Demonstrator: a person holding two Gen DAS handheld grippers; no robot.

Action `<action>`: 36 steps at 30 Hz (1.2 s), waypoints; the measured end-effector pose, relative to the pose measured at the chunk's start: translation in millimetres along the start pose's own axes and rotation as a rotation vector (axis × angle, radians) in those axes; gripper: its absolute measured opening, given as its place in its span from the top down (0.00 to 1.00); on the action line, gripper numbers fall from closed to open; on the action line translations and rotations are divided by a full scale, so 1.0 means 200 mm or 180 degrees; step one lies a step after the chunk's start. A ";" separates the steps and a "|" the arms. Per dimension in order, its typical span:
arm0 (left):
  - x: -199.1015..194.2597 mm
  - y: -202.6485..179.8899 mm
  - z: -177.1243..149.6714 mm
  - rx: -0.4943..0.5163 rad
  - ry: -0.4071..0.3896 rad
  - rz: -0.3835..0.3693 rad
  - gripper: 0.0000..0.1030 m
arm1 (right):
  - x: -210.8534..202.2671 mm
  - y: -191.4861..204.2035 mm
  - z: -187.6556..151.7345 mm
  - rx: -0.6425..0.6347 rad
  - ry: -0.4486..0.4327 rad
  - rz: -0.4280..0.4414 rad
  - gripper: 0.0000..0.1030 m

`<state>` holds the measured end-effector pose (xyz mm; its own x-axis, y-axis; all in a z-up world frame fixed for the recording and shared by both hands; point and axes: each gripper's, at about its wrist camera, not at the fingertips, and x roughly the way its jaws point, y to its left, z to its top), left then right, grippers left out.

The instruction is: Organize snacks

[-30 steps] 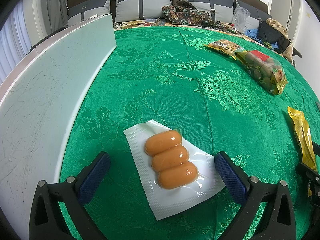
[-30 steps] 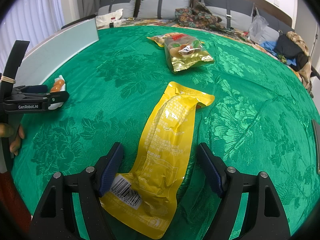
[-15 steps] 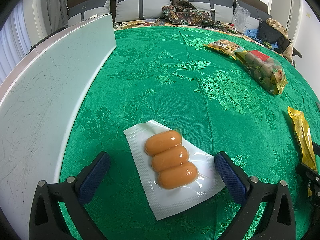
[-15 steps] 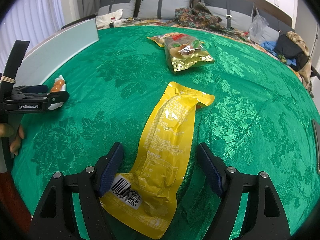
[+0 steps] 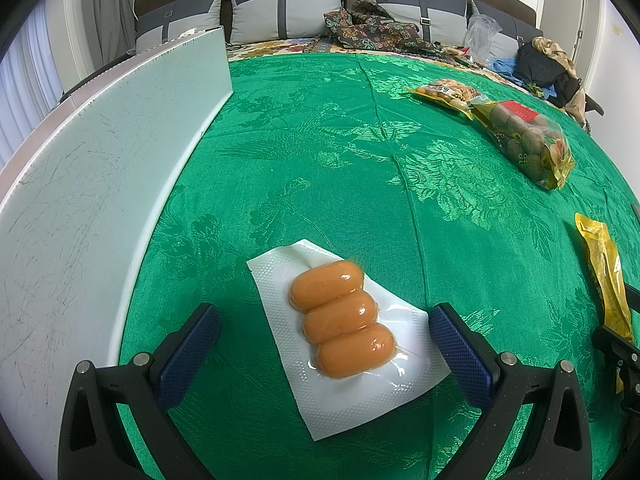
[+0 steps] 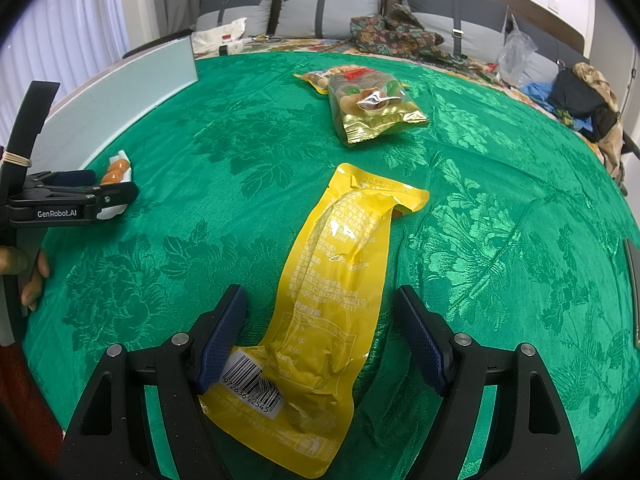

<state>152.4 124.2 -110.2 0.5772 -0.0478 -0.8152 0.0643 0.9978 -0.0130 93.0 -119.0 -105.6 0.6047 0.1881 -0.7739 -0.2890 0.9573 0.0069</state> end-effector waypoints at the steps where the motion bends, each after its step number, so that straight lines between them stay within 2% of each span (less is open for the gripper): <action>1: 0.00 0.00 0.00 0.0000 0.0000 0.0000 0.00 | 0.00 0.00 0.00 0.0000 0.0000 0.0000 0.23; 17: 0.02 0.01 0.02 -0.0049 0.0057 0.0011 0.00 | 0.00 0.00 0.00 0.0000 0.0004 -0.0003 0.23; 19: 0.04 0.01 0.06 -0.0053 0.0220 0.0022 0.00 | 0.00 0.00 0.00 0.0001 0.0004 0.0002 0.22; 22: 0.06 0.01 0.11 0.0162 0.0619 -0.0110 0.00 | 0.00 0.00 0.00 0.0005 0.0014 0.0083 0.21; 24: 0.07 0.03 0.14 0.0360 0.0909 -0.0214 0.00 | -0.01 -0.02 0.01 -0.0031 0.0084 0.0160 0.21; 26: 0.08 0.06 0.15 0.0359 0.1114 -0.0248 0.00 | -0.03 -0.06 0.02 0.0082 0.0254 0.0280 0.22; 28: 0.07 0.08 0.15 0.0310 0.1148 -0.0268 0.01 | -0.04 -0.11 0.04 0.0321 0.0463 0.0394 0.22; 30: 0.07 0.06 0.15 0.0368 0.1086 -0.0254 0.03 | -0.05 -0.14 0.09 0.0514 0.0645 0.0365 0.22; 33: 0.06 0.01 0.16 0.0388 0.0909 -0.0250 0.17 | -0.03 -0.17 0.17 0.0728 0.0722 0.0376 0.22; 35: 0.02 -0.03 0.18 0.0396 0.0738 -0.0282 0.53 | 0.02 -0.17 0.22 0.0837 0.0837 0.0360 0.22; 36: 0.00 -0.05 0.19 0.0434 0.0665 -0.0238 0.63 | 0.07 -0.16 0.24 0.0864 0.0978 0.0379 0.22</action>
<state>182.5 113.4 -88.2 0.3870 -0.0969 -0.9170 0.2178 0.9759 -0.0112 146.5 -135.8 -85.7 0.3177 0.2661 -0.9101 -0.1128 0.9636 0.2424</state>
